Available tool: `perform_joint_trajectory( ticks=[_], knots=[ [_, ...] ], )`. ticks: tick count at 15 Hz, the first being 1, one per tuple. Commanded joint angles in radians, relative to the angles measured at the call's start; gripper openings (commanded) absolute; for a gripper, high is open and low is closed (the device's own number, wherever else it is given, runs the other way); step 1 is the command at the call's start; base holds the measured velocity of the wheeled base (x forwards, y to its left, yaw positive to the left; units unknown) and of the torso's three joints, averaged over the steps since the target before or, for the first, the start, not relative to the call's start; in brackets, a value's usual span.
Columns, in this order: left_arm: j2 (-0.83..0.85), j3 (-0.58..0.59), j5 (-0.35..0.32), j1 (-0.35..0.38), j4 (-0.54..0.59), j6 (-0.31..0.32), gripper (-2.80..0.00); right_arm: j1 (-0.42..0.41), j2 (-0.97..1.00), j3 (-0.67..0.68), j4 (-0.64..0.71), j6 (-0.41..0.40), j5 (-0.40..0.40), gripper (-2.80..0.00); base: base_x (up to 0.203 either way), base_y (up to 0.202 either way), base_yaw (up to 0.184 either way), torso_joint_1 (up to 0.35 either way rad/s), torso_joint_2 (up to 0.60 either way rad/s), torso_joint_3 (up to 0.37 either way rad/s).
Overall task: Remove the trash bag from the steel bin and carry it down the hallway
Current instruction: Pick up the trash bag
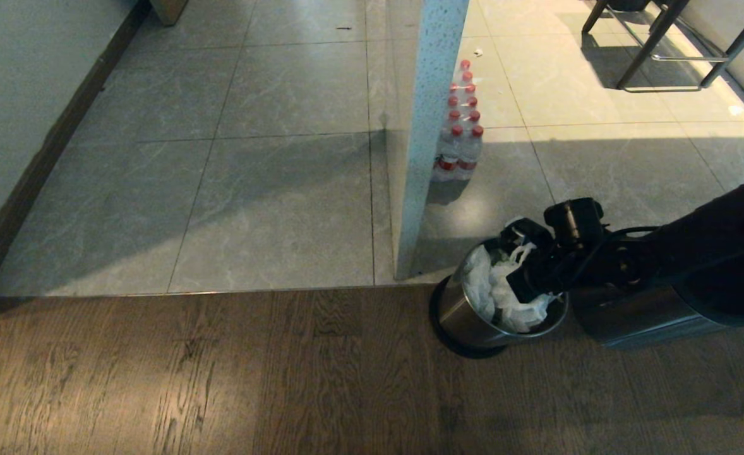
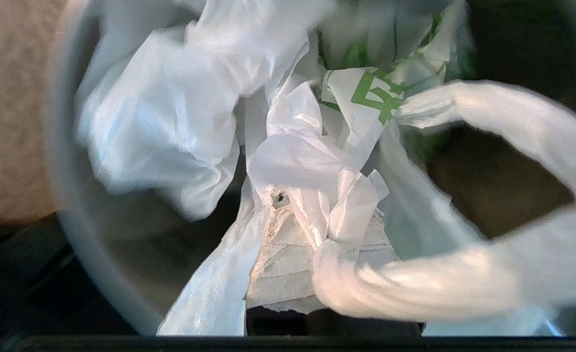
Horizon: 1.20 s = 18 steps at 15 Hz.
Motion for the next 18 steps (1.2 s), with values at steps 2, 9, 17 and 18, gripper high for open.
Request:
perform_joint_trajectory(
  ticks=[2, 9, 17, 18],
  knots=[
    [-0.002, 0.001, 0.0, 0.0, 0.0, 0.0, -2.8, -0.027, -0.194, 0.074, 0.044, 0.013, 0.004, -2.8, 0.0, 0.0, 0.0, 0.0, 0.0, 0.0],
    [-0.002, 0.0, 0.0, 0.0, 0.0, 0.0, -2.8, -0.08, -0.474, 0.146, 0.179, 0.092, 0.006, -2.8, 0.0, 0.0, 0.0, 0.0, 0.0, 0.0],
    [-0.002, 0.001, 0.0, 0.0, 0.0, 0.0, -2.8, -0.078, -0.719, 0.093, 0.302, 0.127, 0.031, -2.8, 0.0, 0.0, 0.0, 0.0, 0.0, 0.0],
    [-0.002, 0.002, 0.0, 0.0, 0.0, 0.0, -2.8, -0.078, -0.759, 0.087, 0.331, 0.135, 0.04, -2.8, 0.0, 0.0, 0.0, 0.0, 0.0, 0.0]
  ],
)
